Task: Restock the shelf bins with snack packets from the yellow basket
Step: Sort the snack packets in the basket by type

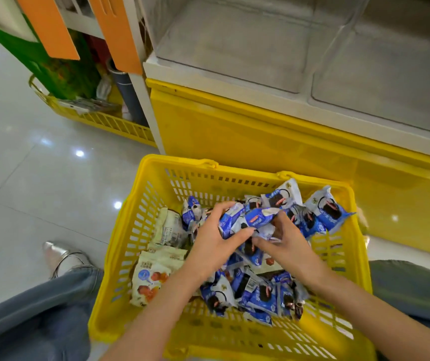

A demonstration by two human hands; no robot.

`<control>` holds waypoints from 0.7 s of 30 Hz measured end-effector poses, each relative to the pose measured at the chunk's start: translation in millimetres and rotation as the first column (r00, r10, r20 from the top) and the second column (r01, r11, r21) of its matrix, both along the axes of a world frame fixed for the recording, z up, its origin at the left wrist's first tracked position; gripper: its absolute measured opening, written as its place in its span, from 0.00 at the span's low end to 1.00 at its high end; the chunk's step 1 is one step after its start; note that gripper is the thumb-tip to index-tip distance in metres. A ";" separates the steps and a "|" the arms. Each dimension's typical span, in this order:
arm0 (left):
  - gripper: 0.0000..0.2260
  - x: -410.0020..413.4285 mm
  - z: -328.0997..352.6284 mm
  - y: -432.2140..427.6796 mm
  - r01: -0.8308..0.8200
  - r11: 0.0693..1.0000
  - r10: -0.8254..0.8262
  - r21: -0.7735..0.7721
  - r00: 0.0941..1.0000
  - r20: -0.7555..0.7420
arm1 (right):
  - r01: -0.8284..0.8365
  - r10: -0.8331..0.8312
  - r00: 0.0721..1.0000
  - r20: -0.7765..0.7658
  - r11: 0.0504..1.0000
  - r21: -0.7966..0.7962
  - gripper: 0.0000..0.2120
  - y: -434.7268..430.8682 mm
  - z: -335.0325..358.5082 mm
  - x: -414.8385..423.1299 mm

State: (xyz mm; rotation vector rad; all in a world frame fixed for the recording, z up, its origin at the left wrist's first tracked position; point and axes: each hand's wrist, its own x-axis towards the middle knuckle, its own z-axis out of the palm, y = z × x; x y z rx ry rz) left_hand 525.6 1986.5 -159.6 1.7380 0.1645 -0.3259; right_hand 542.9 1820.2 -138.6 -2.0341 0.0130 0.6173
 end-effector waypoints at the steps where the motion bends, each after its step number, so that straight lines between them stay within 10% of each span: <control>1: 0.21 -9.4 -0.3 -8.8 0.021 0.999 -0.022 -0.024 1.000 -0.020 | -0.002 0.002 1.000 -0.016 1.000 -0.015 0.16 -9.7 2.2 -9.2; 12: 0.27 -56.0 -44.3 -73.0 0.462 0.872 -0.404 0.161 0.866 -0.294 | 0.148 -0.154 0.857 -0.492 0.988 -0.051 0.35 -61.5 -26.2 -65.1; 16: 0.25 -49.4 -31.8 -62.0 0.620 0.734 -0.551 0.277 0.782 -0.292 | -0.283 0.083 0.927 -0.365 0.794 -0.538 0.48 -58.2 -10.4 -41.1; 18: 0.22 -40.6 -15.5 -39.7 0.496 0.779 -0.486 0.383 0.864 -0.131 | -0.312 0.271 0.947 -0.175 0.634 -0.708 0.44 -45.4 2.4 -22.4; 21: 0.15 -23.7 14.1 13.8 0.052 0.865 -0.184 0.499 0.958 0.219 | -0.261 0.327 0.945 0.030 0.803 -0.536 0.30 -6.7 7.7 1.8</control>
